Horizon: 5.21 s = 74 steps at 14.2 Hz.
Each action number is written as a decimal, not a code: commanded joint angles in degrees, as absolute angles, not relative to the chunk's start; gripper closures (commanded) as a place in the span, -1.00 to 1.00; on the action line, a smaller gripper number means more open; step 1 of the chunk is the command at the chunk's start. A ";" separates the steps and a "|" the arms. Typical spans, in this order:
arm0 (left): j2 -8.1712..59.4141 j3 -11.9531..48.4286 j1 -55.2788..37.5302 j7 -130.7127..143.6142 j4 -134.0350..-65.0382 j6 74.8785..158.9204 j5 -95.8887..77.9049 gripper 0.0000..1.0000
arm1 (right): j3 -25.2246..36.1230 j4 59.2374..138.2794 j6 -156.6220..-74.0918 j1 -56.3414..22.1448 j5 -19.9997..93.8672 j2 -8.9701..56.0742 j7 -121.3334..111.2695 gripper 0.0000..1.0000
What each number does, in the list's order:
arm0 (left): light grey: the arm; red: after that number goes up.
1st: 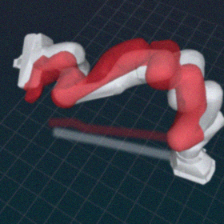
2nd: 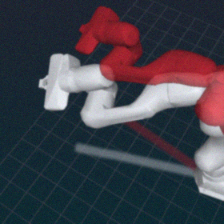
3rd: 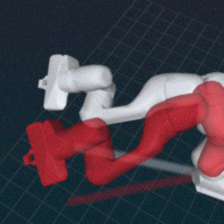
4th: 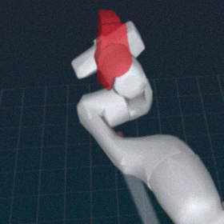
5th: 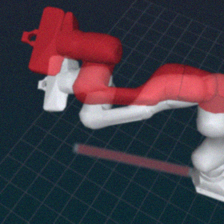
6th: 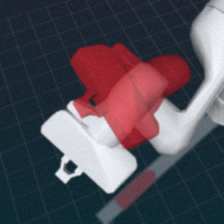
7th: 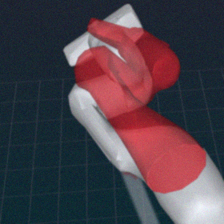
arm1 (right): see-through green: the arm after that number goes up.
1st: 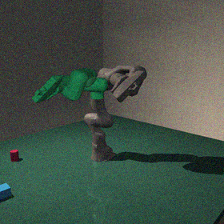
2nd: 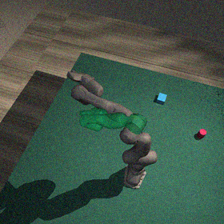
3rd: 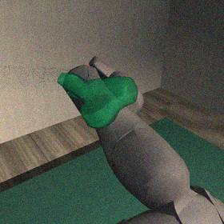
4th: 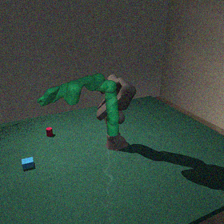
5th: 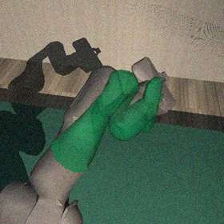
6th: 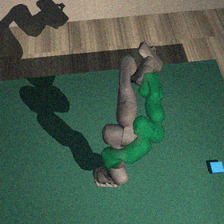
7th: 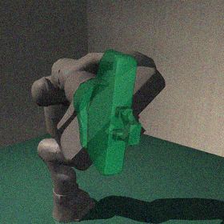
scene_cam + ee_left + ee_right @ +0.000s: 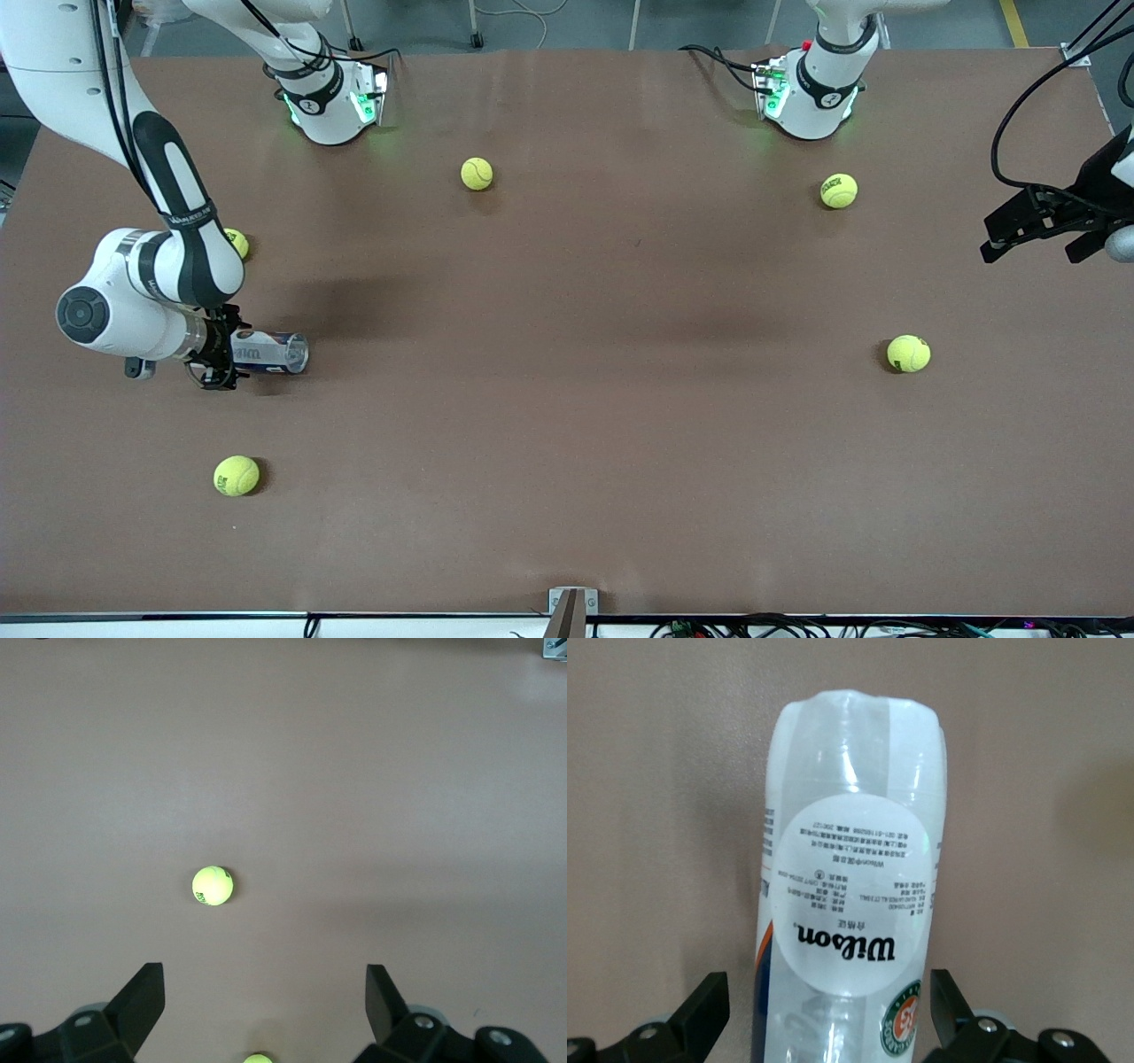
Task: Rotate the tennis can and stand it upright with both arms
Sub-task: 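Close the right gripper around the can's body, then lift and carry the can with the right gripper toward table center, then lower the can with the right gripper while the left gripper reaches its end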
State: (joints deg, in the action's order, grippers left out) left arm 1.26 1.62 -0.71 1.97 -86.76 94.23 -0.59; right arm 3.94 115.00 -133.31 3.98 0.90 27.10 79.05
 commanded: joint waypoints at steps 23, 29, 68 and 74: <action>0.79 1.93 -0.26 1.58 -86.57 93.34 -0.35 -1.00 | -10.55 105.22 -116.72 -7.62 9.23 21.62 86.30 -0.44; 0.79 1.85 -0.26 1.58 -86.57 93.34 -0.35 -1.00 | -10.20 89.85 -116.98 -22.30 7.21 29.51 102.10 -0.44; 20.38 3.87 -9.14 9.14 -89.39 93.16 -13.49 -1.00 | 4.66 61.00 -132.81 -51.77 -4.13 59.77 131.31 -1.00; 29.17 3.69 -6.95 7.74 -89.47 100.37 -37.75 -1.00 | 4.22 58.19 -125.43 -52.29 -3.96 58.10 131.22 -1.00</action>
